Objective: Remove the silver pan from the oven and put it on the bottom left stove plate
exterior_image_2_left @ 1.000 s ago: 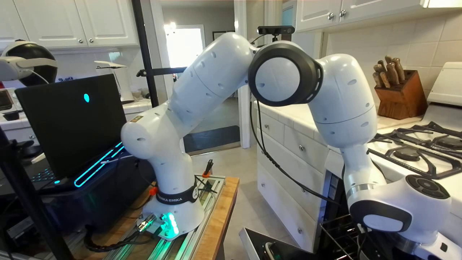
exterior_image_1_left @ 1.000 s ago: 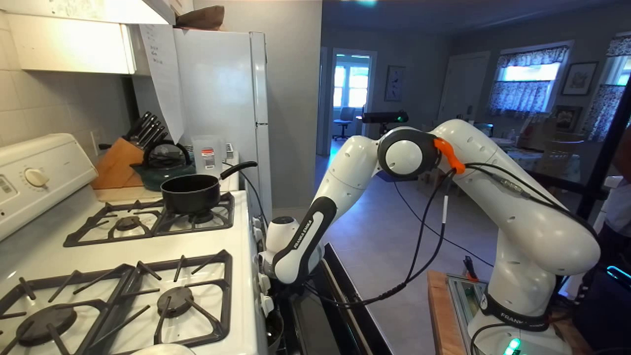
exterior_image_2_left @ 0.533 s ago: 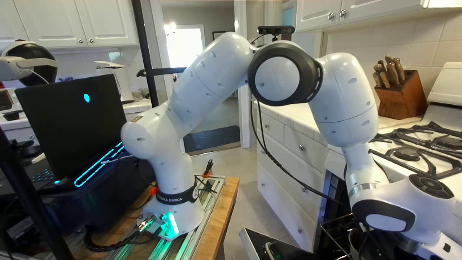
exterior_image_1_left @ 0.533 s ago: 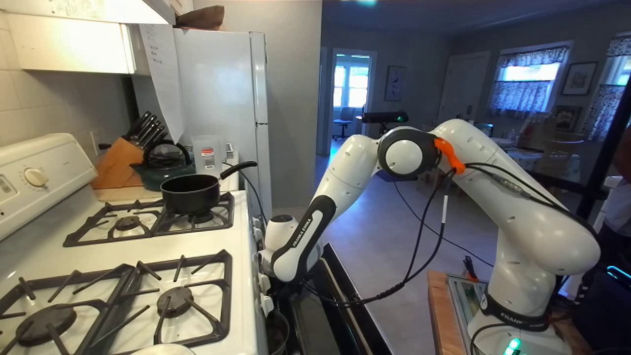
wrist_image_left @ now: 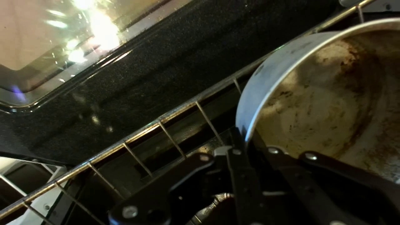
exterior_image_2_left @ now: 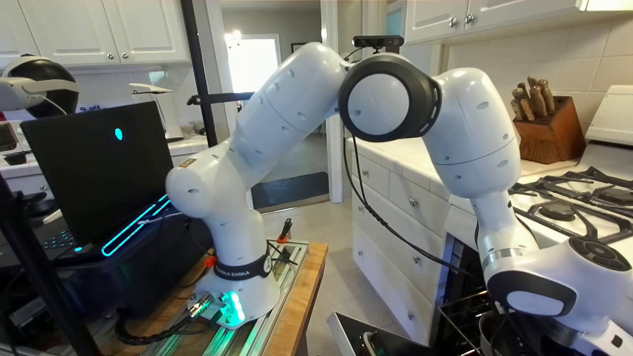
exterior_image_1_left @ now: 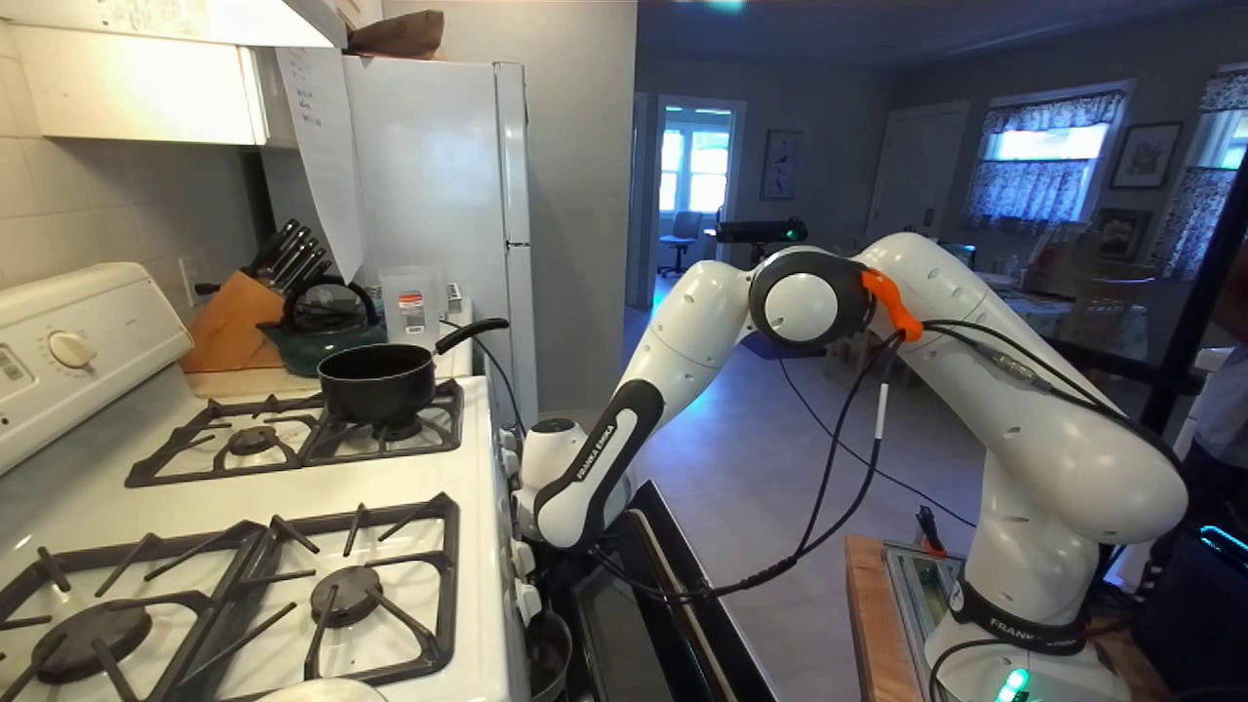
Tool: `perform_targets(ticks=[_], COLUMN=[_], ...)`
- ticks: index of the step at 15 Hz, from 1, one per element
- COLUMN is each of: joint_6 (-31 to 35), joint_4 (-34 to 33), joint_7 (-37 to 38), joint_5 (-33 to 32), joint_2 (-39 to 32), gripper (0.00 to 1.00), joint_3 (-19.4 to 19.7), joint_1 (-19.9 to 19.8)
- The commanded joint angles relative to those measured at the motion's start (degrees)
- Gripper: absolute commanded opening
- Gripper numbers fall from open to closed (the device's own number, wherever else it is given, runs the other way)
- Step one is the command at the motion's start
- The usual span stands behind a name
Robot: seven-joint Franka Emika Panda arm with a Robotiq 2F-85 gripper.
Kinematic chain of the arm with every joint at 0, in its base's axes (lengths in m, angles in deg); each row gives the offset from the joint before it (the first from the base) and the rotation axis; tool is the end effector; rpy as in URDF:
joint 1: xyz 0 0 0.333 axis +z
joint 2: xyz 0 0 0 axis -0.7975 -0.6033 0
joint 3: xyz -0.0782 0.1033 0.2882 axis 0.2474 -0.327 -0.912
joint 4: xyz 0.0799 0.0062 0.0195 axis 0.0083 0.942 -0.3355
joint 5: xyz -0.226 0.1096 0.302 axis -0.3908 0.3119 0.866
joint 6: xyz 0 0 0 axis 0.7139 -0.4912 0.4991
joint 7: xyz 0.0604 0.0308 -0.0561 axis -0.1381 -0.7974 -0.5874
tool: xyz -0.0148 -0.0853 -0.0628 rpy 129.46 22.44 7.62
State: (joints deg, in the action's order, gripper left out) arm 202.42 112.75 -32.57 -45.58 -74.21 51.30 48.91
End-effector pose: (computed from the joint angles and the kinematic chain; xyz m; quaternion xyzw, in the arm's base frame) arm 0.6308 -0.0093 0.0621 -0.9985 -0.0154 -0.0300 0.0425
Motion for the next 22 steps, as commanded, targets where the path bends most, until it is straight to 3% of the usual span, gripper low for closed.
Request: perform_targets(ticks=[1,7,22], joint_6=[-3.96,-8.84,-19.45], joint_4=[2.08,4.64,11.65], joint_7=[5.1,6.86,4.95], joint_5=[-1.38,-2.51,-5.46], joint_2=[3.57,7.28,17.96], gripper=[0.02,0.02,0.02], joint_3=[2.88,5.78,6.77], joint_1=[1.75,3.08,2.33])
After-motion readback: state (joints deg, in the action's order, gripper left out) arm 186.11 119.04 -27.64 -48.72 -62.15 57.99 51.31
